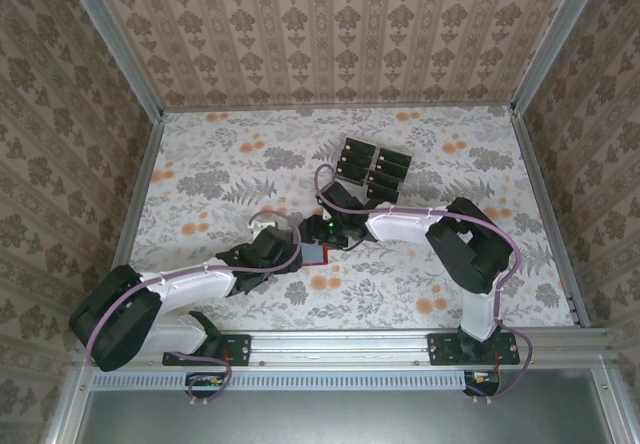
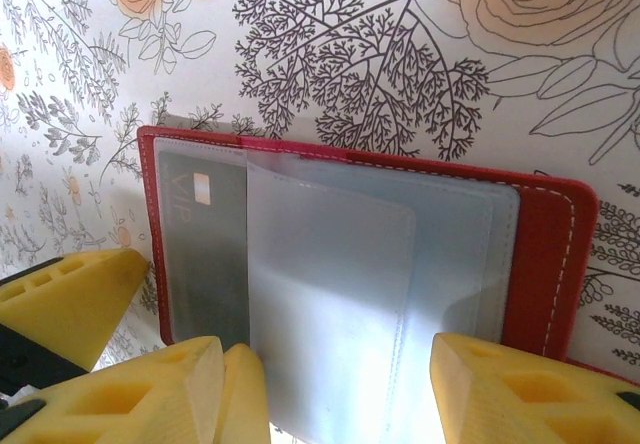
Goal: Put the credit cards into the card holder
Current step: Flip over the card slot in the card holder.
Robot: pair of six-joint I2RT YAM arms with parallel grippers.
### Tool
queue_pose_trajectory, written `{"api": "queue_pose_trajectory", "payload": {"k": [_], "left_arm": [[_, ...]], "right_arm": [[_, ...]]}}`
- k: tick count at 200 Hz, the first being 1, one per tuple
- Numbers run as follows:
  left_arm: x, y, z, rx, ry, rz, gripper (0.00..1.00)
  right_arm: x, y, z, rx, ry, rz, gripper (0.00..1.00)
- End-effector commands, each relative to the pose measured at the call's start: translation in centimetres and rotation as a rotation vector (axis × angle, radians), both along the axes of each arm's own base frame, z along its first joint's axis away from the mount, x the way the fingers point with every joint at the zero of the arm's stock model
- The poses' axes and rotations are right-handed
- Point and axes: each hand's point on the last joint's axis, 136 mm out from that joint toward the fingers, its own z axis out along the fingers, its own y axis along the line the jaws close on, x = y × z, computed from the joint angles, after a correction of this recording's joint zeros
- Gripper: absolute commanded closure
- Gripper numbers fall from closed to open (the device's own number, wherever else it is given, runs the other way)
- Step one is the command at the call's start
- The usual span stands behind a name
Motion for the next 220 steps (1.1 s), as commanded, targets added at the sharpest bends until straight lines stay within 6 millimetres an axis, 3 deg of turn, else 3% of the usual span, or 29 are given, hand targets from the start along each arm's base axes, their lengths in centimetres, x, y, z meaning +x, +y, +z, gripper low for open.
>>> {"api": "queue_pose_trajectory", "payload": {"k": [1,71,142,187,220], "left_arm": [[-0.7,0.9,-1.4,0.036,0.030,0.016,0.00],[-0.7,0.8,-1.5,0.033,0.032,0.016,0.00],[-0.5,0.8,-0.5,0.022,0.006,0.011,0.00],[-0.6,1.0,0.1,0.007,-0.011,0.010,0.00],[-1.0,2.1,1.2,-0.009,-0.040,0.047,0.00]], "right_arm": [[0.5,0.7,-0.7,0.005,0.008,-0.002,0.42],[0.4,1.7,-0.9,0.025,0.011,0.027,0.43],[-0.6,2.0,1.5,0.019,-0.029,0.063,0.44],[-1.1,2.6,2.0,0.003,-0.035,0.079,0.44],[-1.4,3.3,2.8,0.003,-0.046,0.086,0.44]]}}
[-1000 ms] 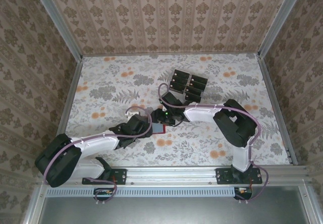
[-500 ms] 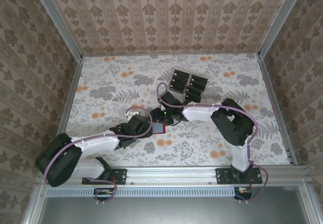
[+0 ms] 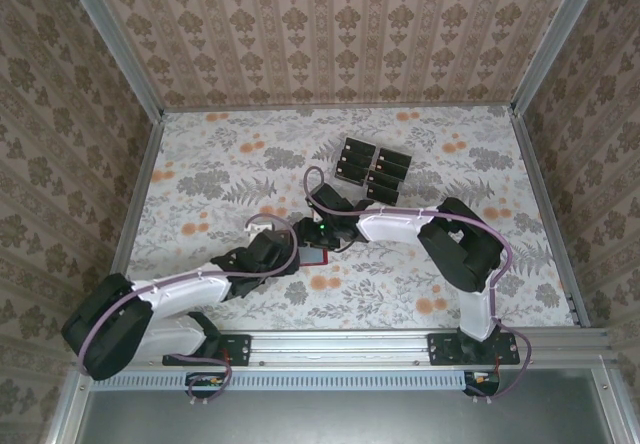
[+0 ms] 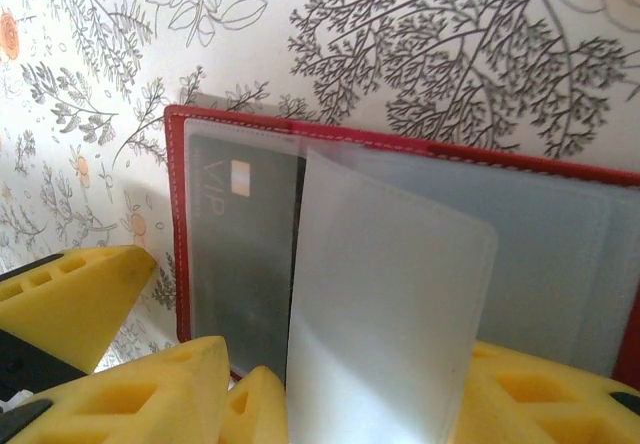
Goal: Put the credit cards into the card holder
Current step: Flip over the card slot in the card holder.
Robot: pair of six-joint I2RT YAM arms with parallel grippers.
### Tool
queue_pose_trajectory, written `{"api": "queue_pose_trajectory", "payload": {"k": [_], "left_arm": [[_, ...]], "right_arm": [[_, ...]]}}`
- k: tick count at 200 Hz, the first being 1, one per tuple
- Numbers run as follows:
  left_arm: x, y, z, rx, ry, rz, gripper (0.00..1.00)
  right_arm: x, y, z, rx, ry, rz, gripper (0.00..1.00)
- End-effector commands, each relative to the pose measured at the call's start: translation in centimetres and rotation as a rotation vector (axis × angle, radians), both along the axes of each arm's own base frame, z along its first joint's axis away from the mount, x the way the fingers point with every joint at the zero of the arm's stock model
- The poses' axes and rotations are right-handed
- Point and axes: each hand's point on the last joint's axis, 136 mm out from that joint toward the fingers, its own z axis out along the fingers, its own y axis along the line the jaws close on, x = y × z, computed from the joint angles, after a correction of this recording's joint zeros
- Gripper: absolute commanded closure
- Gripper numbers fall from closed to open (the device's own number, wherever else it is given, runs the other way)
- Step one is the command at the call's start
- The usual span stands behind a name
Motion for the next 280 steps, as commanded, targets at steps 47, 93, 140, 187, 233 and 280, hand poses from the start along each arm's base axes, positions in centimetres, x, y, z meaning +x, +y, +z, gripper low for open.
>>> {"api": "queue_pose_trajectory", "payload": {"k": [47,93,140,187,233,280], "left_arm": [[-1.1,5.0,3.5,-0.037,-0.091,0.197,0.00],[-1.2,6.1,4.6,-0.084,-0.113,0.242,0.00],[-1.1,6.1,4.5,-0.091,-0.100,0.240,0.00],[-1.1,6.3,4.3,-0.078,-0.096,0.237,0.00],[-0.9,6.3,4.4,-0.061,-0.088,0.225,0.00],[0.0,5.7,4.8,-0.051,-0.058,0.189,0.00]], "right_arm": [[-0.3,2.8,3.0,0.006,-0.041,0.048,0.43],[0.3,5.0,0.3,-0.004,0.002,0.054,0.42],[0.5,6.1,-1.2,-0.006,0.027,0.054,0.42],[1.0,6.9,2.0,0.086,-0.018,0.084,0.42],[2.5,4.6,9.6,0.176,-0.173,0.130,0.41],[6.7,-5.0,10.5,-0.132,-0.317,0.108,0.42]]}}
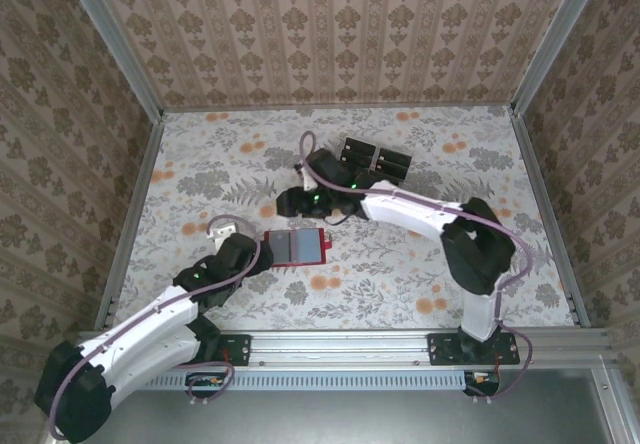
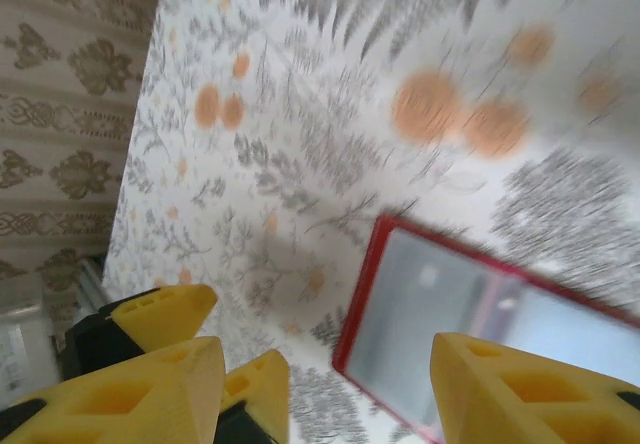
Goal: Put the credit cards into the card holder
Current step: Flip over the card slot in the card holder, then pick up the credit card from the storage box.
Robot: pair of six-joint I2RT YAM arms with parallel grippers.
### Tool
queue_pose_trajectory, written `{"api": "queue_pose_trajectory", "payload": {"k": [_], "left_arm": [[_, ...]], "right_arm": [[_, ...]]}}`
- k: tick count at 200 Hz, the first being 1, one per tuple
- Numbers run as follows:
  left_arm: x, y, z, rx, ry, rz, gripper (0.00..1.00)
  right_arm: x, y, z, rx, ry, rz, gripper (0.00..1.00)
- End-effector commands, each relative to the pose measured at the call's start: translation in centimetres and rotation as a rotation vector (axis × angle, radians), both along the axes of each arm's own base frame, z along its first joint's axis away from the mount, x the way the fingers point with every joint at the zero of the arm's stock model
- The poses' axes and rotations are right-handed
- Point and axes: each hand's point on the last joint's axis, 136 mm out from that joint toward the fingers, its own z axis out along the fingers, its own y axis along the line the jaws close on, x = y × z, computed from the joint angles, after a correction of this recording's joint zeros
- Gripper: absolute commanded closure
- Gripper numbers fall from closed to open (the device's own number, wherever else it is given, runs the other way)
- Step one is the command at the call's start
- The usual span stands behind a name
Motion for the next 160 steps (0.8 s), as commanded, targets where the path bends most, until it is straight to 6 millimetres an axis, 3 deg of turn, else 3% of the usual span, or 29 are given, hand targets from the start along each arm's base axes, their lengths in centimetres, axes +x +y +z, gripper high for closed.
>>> {"api": "queue_pose_trajectory", "payload": {"k": [1,41,69,102,160], "left_arm": [[0.8,-0.8,1.0,0.002,0.005,-0.046,0.00],[2.1,-1.4,1.9,0.017,0.015,-0.077,0.00],[2.9,-1.9,2.3,0.011,0.018,-0.089,0.00],[3.3,-2.4,2.3,0.005,0.033,-0.099,0.00],[3.1,-2.4,2.0,0.003,0.044,-0.093,0.00]], "right_arm": [[1.8,-5.9,-0.4,-0.231,-0.092,-0.013,0.42],[5.4,-16.4,-1.5,-0.696,-0.238,-0.050,0.44],[6.4,-20.2,-2.3,-0.952,-0.302,0.014,0.49],[7.3,-22.5,-4.3,-1.127,-0.293,0.049,0.53],[8.5,-24.2,-5.8,-1.168,-0.270,0.031,0.55]]}}
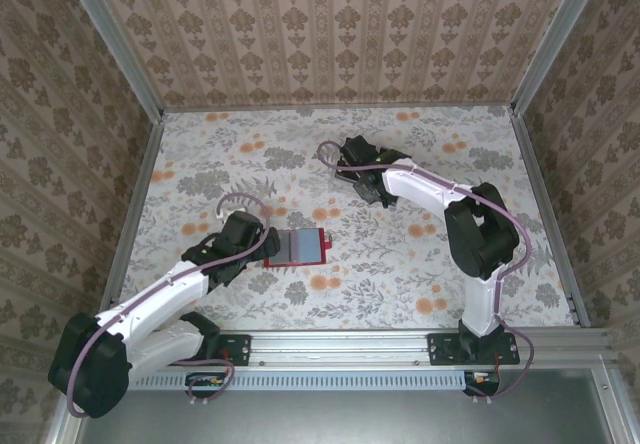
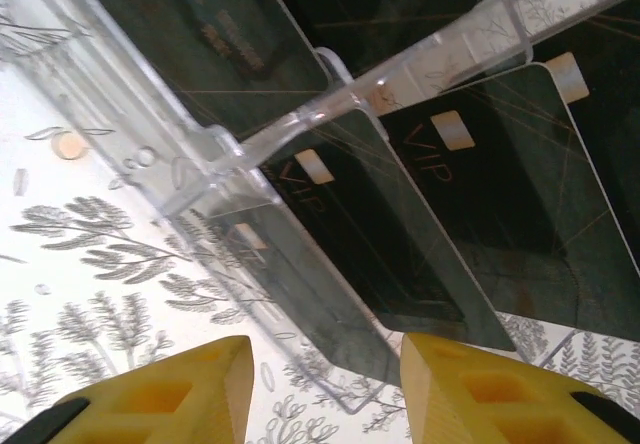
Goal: Put the credit cards into the card holder
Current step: Pick up the credit card from the storage box.
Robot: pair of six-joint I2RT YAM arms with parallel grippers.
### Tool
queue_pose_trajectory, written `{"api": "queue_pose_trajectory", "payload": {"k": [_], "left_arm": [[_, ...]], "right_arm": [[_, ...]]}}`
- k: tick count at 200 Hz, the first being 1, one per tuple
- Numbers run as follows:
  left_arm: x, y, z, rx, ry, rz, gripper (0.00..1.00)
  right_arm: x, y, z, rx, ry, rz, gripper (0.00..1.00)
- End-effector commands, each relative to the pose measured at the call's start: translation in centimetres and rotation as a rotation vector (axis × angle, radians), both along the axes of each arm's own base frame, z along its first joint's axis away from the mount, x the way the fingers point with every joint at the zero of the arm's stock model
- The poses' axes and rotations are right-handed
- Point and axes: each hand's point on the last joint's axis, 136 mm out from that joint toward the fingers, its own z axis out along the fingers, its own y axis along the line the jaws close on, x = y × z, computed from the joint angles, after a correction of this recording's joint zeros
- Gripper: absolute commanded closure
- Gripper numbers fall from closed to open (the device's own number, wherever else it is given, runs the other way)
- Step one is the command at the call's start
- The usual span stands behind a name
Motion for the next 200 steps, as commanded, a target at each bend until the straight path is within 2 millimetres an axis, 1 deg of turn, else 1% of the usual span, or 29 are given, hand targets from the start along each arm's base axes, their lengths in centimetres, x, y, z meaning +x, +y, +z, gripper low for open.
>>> {"api": "queue_pose_trajectory", "payload": {"k": [1,20,60,107,148,178,200], "left_arm": [[0.4,-0.3,0.8,-0.008,-0.016,-0.013,0.00],[0.3,-0.3,0.6,-0.013,-0.010,-0.010,0.00],[0.4,-0.3,0.5,-0.012,-0.009,-0.010,0.00],[0.4,-0.4,0.3,-0.013,-0.005,-0.010,0.00],[0.5,-0.5,0.2,-0.013,-0.004,-0.010,0.00],[0.5,-0.4,0.2,-0.011,-0.003,-0.009,0.00],[0.5,-0.5,0.2,-0.014,-0.003,-0.010,0.00]], "right_arm": [[0.8,-1.6,0.7,-0.070,-0.022,-0.011,0.55],[1.2,-1.9,0.5,-0.068,-0.020,-0.020,0.55],[1.1,-1.7,-0.8,-0.055,0.013,-0.015,0.56],[1.0,-1.5,-1.8,-0.050,0.032,-0.015,0.58],[0.8,-1.2,-2.8,-0.052,0.062,-0.004,0.64],[0.6,-1.2,-2.9,-0.049,0.069,-0.001,0.70],[0.6,-1.1,-2.5,-0.041,0.067,0.003,0.74]]}}
